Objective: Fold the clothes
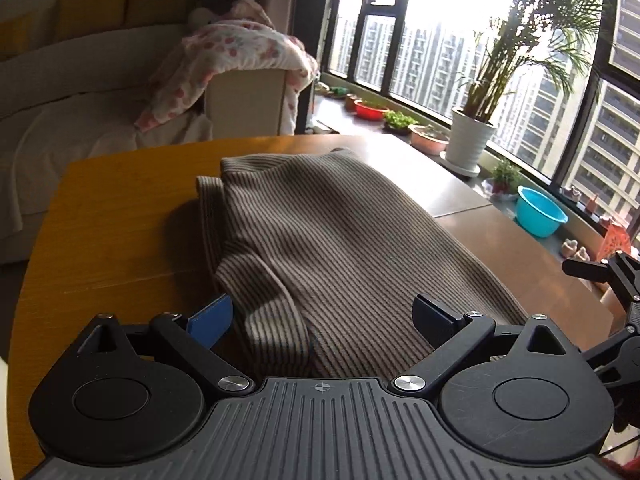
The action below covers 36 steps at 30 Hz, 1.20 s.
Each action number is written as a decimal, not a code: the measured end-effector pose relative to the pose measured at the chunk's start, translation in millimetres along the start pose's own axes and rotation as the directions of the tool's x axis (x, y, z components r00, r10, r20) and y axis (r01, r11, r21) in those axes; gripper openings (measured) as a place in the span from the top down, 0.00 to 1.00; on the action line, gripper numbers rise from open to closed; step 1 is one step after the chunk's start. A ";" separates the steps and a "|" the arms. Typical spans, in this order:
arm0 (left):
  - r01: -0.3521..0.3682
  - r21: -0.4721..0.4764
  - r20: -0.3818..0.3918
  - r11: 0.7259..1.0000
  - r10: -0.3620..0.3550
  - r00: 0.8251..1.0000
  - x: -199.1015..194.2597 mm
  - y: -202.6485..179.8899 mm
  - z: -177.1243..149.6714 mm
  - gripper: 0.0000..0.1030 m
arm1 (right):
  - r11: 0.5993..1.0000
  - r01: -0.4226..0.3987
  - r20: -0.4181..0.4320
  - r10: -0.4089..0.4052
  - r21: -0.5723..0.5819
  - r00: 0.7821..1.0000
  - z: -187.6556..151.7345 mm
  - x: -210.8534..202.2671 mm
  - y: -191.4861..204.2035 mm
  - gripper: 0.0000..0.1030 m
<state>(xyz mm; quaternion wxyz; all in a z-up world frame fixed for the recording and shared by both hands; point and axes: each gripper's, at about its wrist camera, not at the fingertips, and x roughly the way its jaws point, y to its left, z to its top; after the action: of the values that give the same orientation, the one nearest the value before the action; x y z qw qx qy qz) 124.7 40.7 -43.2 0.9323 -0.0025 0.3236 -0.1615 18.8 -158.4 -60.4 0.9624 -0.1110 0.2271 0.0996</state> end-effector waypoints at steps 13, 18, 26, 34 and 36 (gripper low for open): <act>0.300 -0.159 -0.019 0.941 -0.307 0.952 10.8 7.6 -7.3 0.04 | 1.000 0.021 -0.057 -0.022 -0.008 0.998 -10.5 8.1 3.8 0.00; 0.218 -0.104 -0.030 0.970 -0.222 0.975 -5.7 11.2 -14.2 0.04 | 1.000 -0.014 -0.075 0.012 -0.025 0.997 -7.1 2.5 0.2 0.00; 0.082 0.002 0.035 0.997 -0.082 0.996 -65.4 14.3 -22.4 0.02 | 0.926 -0.338 -0.084 0.328 -0.168 0.941 27.7 -22.1 16.5 0.09; 0.065 0.146 0.067 0.987 -0.075 0.995 -96.1 -1.0 -32.2 0.00 | 0.774 -0.453 -0.184 0.416 -0.442 0.891 22.0 -23.4 75.6 0.33; 0.080 0.170 0.049 0.982 -0.090 0.995 -98.1 -5.0 -36.3 0.00 | 0.763 -0.443 -0.188 0.404 -0.471 0.895 18.3 -18.0 80.3 0.33</act>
<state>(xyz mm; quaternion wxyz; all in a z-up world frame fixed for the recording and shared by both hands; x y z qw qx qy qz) 28.8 69.3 -12.2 0.9303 0.0576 0.2818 -0.2279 -8.8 -79.4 -49.7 0.8429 -0.3069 0.2483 0.3657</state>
